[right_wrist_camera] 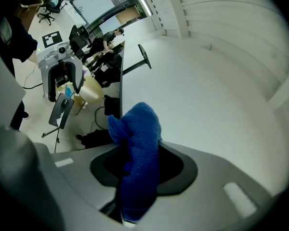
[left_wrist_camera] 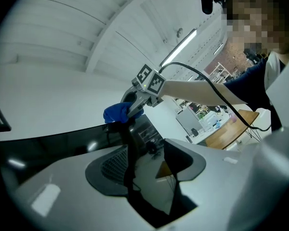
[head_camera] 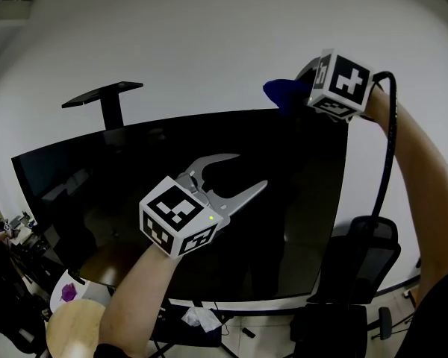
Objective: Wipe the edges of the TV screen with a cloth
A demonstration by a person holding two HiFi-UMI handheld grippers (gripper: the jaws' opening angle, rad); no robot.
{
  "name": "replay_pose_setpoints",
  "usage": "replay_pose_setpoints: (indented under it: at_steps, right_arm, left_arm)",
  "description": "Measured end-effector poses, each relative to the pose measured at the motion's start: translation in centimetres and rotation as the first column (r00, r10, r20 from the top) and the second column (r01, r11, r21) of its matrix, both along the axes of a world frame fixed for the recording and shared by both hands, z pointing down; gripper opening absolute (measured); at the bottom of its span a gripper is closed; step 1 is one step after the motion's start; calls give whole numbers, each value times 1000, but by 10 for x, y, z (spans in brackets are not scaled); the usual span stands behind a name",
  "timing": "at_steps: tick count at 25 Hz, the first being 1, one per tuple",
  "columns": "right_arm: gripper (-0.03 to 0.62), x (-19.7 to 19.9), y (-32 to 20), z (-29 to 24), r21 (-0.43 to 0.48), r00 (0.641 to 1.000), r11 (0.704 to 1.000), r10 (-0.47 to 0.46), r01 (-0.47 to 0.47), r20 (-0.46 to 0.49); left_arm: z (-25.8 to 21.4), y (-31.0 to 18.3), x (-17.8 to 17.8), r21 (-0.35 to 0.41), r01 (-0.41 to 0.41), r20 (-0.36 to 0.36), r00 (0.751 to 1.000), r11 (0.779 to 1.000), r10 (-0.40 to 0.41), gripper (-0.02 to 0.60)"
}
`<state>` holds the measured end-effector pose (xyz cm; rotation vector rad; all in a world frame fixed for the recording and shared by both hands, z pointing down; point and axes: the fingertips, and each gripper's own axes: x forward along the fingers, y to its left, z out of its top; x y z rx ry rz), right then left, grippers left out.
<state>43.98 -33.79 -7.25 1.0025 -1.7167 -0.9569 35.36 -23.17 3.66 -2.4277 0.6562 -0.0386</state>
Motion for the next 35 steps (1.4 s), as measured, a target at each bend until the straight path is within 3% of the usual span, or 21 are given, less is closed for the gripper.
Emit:
replay_pose_setpoints:
  at_steps: [4,14,28,35]
  right_arm:
    - [144,-24,-1,-4,-1,997,998,59,-59,-54]
    - [144,-99,-9,-5,21,987,989,146,-145,-72]
    - [143,-213,-13,0,0,985,999,37,-38,-168]
    - [142,-275,-18,2,2,982,998,57,-58,-180]
  left_arm:
    - [-2,-4,-42,-1,8,16,1000,1000,-8,222]
    - [8,-8,-120,-33,-3,45,999,999,5,222]
    - [4,-33,-179,-31,88,4,996,996,-88,222]
    - [1,-35,-243,-29,99,-8,995,995,-99,222]
